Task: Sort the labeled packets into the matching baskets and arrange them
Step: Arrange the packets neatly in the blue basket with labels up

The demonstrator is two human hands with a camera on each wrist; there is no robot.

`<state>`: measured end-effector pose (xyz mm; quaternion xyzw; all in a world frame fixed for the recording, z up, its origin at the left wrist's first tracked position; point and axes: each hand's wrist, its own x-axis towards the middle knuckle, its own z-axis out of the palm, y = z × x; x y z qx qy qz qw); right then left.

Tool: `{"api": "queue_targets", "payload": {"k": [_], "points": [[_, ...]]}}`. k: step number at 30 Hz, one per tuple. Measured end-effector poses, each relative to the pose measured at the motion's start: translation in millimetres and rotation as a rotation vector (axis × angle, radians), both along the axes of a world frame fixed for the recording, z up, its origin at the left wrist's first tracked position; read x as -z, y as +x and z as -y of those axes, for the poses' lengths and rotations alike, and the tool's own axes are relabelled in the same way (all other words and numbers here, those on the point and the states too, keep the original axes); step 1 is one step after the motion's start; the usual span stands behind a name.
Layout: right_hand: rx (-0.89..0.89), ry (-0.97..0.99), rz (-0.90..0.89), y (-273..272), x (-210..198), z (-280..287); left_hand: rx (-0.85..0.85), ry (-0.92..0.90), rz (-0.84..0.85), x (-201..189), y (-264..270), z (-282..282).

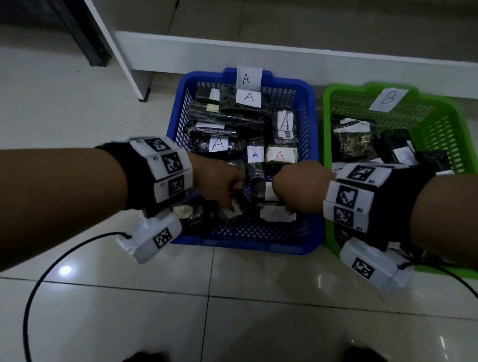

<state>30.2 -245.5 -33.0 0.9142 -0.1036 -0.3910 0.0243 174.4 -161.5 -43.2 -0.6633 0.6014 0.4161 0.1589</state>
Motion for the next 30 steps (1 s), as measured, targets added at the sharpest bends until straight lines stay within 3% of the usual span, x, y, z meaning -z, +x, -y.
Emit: {"api": "queue_targets", "payload": {"k": [4,8,12,14,17,18,20,23,27,30], "points": [[-0.035,-0.064,0.121,-12,7,-12,-0.196,0.029,-0.090,-18,29,5],[-0.027,-0.076,0.094,-14,12,-13,-0.548,0.031,-0.315,-33,54,2],[0.038,-0.028,0.093,-9,5,-11,-0.600,0.030,-0.388,-38,61,-4],[0.220,0.164,0.194,-1,-3,-7,-0.624,0.027,-0.416,-36,59,-8],[0.735,0.603,0.321,14,-13,4,-0.656,0.029,-0.467,-31,50,-11],[0.838,0.696,0.319,17,-15,7,-0.663,0.021,-0.490,-30,46,-11],[0.875,0.771,0.332,20,-17,10,-0.674,0.002,-0.538,-28,36,-11],[0.768,0.741,0.419,21,-15,11,-0.567,-0.017,-0.457,-26,26,-11],[0.801,0.696,0.474,17,-7,17,-0.043,0.193,-0.012,-28,27,-16],[0.851,0.650,0.457,14,-4,25,0.047,0.284,-0.002,-22,29,-23]]}}
